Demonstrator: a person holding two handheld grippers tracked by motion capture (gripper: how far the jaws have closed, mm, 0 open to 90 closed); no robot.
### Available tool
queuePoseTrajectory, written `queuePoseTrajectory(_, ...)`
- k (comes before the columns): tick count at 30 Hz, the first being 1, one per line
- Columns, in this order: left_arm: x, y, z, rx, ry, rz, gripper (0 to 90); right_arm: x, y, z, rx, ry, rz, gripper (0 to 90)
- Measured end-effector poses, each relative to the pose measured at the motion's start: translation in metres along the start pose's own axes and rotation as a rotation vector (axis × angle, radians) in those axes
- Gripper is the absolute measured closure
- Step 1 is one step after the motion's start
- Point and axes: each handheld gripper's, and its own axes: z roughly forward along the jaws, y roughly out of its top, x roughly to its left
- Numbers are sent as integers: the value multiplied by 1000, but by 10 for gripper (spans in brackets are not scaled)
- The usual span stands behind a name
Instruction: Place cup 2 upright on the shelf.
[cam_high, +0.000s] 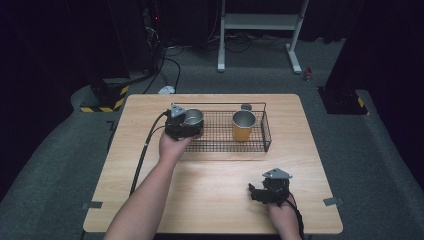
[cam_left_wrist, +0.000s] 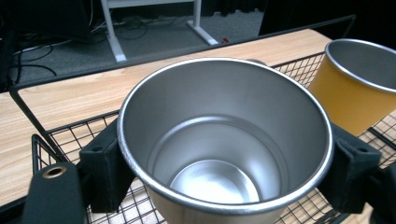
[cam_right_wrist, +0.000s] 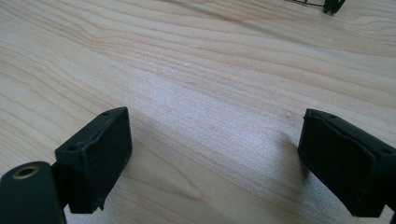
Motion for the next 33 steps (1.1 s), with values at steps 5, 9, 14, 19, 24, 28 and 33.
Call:
queuePoseTrajectory(5, -1, -1, 6, 17, 14, -12, 187, 0, 0, 0, 0, 0, 0, 99)
queuePoseTrajectory(9, -3, -3, 11, 38, 30, 0, 187, 0, 0, 0, 0, 0, 0, 99)
queuePoseTrajectory(14, -3, -6, 17, 59, 43, -3, 187, 0, 0, 0, 0, 0, 0, 99)
queuePoseTrajectory(19, -4, -9, 21, 85, 63, -1, 187, 0, 0, 0, 0, 0, 0, 99)
queuePoseTrajectory(24, -4, -11, 24, 113, 72, -6, 187, 0, 0, 0, 0, 0, 0, 99)
queuePoseTrajectory(28, -3, -12, 27, 133, 79, -12, 187, 0, 0, 0, 0, 0, 0, 99)
queuePoseTrajectory(33, -3, -14, 29, 159, 89, -11, 187, 0, 0, 0, 0, -1, -1, 99)
